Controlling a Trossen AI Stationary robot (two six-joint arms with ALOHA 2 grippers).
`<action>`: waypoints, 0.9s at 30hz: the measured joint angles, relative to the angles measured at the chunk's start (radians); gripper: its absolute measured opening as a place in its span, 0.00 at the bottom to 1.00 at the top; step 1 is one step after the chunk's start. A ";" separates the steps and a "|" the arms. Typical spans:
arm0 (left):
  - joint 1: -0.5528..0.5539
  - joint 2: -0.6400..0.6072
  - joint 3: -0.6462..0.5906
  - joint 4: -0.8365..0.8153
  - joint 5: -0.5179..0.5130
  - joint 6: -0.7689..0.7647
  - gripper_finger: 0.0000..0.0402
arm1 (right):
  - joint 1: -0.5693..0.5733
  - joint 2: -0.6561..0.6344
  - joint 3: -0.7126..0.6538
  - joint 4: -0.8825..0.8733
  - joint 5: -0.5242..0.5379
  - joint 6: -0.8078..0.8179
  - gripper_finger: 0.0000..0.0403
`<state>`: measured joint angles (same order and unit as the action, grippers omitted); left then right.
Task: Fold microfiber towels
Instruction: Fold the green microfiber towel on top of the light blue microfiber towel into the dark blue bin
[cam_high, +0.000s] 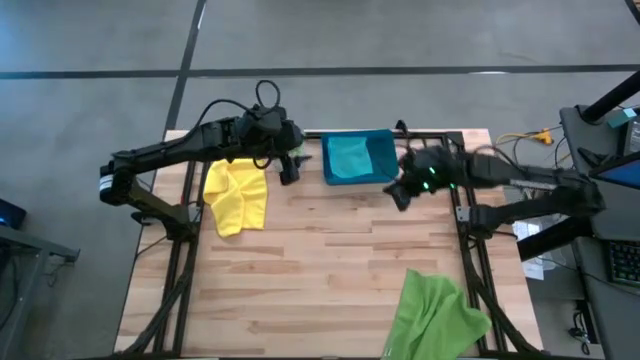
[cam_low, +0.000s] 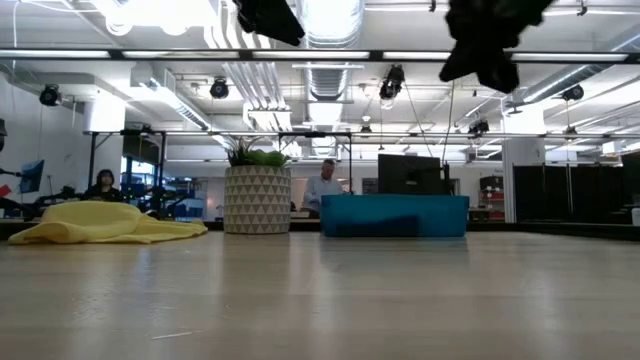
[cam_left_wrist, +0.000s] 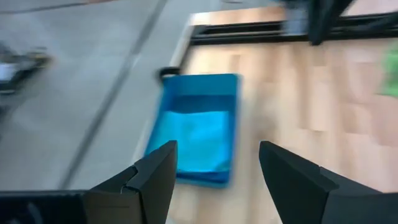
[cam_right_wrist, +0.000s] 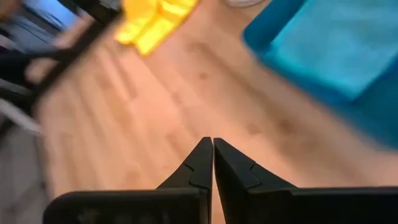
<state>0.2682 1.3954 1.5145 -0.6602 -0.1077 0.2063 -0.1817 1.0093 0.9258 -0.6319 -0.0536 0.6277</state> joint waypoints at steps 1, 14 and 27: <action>-0.002 0.005 -0.004 0.004 0.043 -0.010 0.53 | 0.035 -0.041 -0.055 0.047 0.002 0.050 0.02; -0.055 0.141 -0.033 0.094 0.505 -0.255 0.53 | 0.442 -0.301 -0.408 0.198 -0.008 0.412 0.06; -0.235 0.560 0.032 0.768 0.777 -0.455 0.53 | 0.641 -0.377 -0.363 0.235 0.016 0.373 0.11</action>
<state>0.0334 1.9555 1.5467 0.1080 0.6698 -0.2483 0.4594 0.6320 0.5631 -0.3964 -0.0380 1.0012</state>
